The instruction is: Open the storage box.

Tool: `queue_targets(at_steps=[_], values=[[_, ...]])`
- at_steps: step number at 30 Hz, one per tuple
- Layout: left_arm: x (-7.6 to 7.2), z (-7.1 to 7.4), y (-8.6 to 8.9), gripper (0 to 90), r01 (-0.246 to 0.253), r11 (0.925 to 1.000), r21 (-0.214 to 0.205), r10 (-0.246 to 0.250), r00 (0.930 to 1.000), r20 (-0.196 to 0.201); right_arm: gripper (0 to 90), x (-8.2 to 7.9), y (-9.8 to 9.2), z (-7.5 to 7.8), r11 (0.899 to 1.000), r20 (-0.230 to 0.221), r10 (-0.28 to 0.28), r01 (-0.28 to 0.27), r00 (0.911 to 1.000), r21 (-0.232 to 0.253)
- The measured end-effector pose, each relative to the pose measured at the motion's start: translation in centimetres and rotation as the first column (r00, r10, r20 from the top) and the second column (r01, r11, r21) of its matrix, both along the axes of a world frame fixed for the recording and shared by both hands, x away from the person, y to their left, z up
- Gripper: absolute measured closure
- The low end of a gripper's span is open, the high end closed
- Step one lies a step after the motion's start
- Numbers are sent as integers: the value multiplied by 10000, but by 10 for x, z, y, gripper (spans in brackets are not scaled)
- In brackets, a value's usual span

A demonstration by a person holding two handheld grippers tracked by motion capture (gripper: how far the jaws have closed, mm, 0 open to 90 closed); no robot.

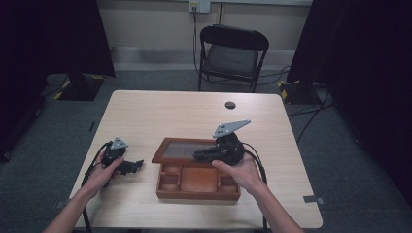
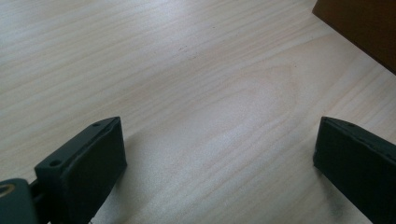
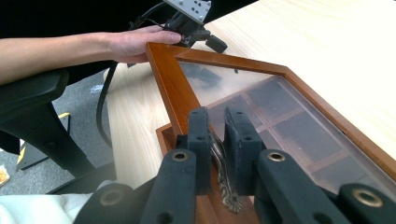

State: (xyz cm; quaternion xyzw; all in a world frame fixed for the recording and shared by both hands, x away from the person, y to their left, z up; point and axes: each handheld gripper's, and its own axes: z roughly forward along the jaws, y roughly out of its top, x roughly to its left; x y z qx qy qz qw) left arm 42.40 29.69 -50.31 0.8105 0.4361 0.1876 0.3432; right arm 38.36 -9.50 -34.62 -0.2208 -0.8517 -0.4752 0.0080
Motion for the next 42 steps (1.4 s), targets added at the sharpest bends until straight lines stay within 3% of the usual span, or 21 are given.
queue_targets(at_steps=[42], values=[[0,0,0,17,38,10000,69,-38,10000,-7,822,16,2,17,9999,24,-128,128,9999,72]])
